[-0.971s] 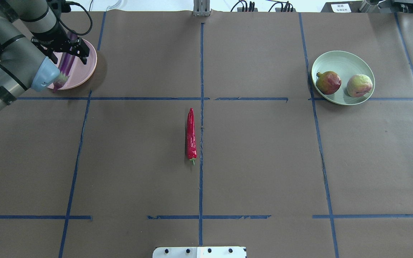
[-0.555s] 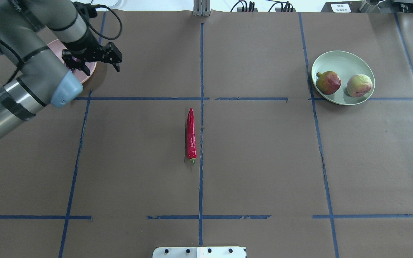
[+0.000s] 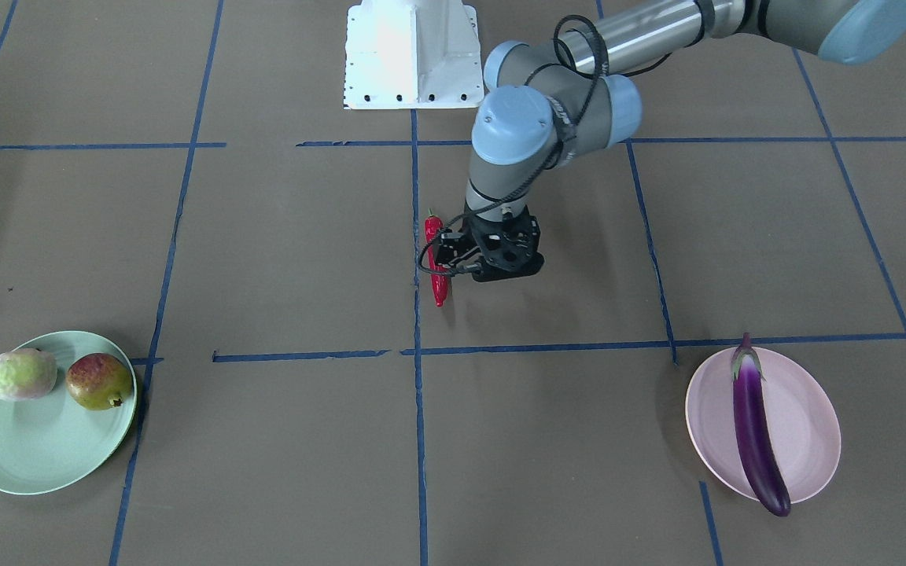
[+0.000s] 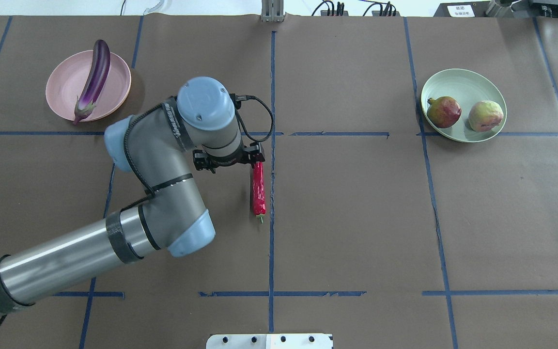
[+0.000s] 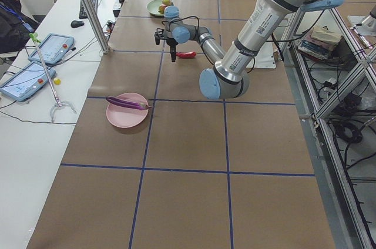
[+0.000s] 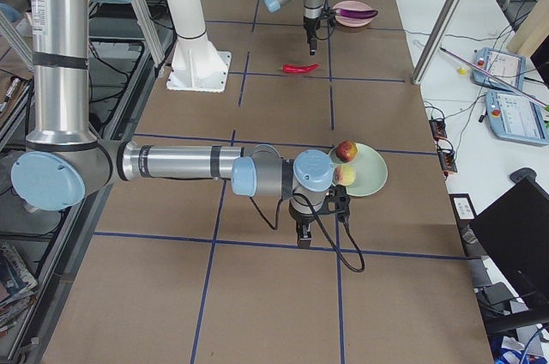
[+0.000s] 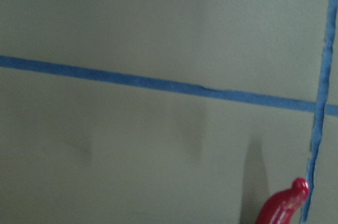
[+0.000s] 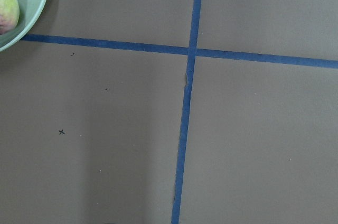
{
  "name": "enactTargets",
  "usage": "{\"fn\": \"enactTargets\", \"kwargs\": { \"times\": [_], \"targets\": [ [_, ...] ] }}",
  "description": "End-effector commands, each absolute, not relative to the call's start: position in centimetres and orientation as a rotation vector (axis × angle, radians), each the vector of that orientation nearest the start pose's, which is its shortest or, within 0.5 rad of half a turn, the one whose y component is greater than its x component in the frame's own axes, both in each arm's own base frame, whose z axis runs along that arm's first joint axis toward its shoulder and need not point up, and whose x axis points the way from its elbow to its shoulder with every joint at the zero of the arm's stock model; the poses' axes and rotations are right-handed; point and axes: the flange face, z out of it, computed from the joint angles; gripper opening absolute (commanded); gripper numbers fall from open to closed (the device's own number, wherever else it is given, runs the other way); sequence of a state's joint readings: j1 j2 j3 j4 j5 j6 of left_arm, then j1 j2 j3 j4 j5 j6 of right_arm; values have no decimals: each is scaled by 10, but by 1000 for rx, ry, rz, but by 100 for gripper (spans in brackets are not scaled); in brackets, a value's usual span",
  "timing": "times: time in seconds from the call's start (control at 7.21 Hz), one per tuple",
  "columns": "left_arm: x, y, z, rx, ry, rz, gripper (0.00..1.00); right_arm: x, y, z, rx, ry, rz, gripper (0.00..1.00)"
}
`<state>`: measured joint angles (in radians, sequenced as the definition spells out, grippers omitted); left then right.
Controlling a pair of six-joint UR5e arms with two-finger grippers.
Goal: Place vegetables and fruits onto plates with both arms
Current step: 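Move the left gripper back and grasp the red chili pepper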
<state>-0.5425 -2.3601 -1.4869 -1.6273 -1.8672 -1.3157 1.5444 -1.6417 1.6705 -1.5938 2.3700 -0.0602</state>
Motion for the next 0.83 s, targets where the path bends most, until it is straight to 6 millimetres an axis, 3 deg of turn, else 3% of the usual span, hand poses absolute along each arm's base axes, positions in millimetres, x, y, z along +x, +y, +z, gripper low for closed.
{"fn": "enactTargets", "kwargs": {
  "times": [0.0, 0.14, 0.28, 0.69],
  "targets": [
    [621, -418, 190, 32, 754, -110, 99, 50, -463, 645, 18, -799, -83, 100],
    [624, -415, 190, 41, 750, -107, 78, 49, -463, 645, 18, -799, -86, 100],
    [626, -412, 190, 40, 750, -103, 64, 49, -463, 645, 17, -799, -85, 100],
    [631, -405, 190, 38, 753, -92, 59, 49, -463, 645, 17, -799, -85, 100]
  ]
}}
